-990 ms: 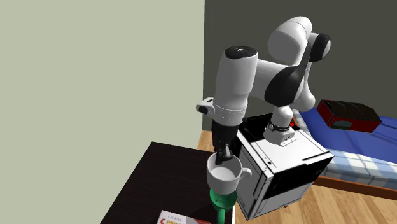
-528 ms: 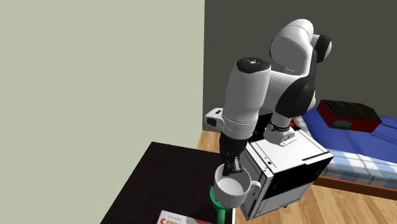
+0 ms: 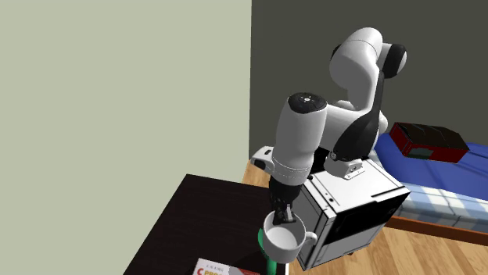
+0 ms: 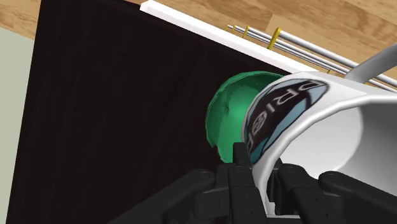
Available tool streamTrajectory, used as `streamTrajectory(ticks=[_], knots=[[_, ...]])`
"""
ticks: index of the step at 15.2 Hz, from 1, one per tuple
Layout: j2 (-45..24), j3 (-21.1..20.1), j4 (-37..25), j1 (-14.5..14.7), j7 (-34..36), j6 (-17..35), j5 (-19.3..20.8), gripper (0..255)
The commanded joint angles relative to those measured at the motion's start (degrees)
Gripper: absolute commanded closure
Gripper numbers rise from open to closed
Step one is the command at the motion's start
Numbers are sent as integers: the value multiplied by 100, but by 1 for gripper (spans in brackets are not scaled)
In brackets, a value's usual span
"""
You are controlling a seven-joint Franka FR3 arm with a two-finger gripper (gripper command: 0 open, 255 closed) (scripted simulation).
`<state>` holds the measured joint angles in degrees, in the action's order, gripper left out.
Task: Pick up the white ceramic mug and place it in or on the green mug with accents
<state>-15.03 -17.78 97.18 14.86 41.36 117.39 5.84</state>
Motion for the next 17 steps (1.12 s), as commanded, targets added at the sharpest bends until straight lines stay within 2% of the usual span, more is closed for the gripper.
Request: streamTrajectory(ticks=[1, 10, 11, 16, 17], knots=[[-38, 7, 123, -1, 10, 163, 18, 255], [-68, 12, 197, 0, 20, 265, 32, 255], [-68, 12, 199, 0, 21, 267, 33, 0], [-68, 12, 197, 0, 20, 265, 32, 0], [7, 2, 105, -7, 1, 102, 1, 0]])
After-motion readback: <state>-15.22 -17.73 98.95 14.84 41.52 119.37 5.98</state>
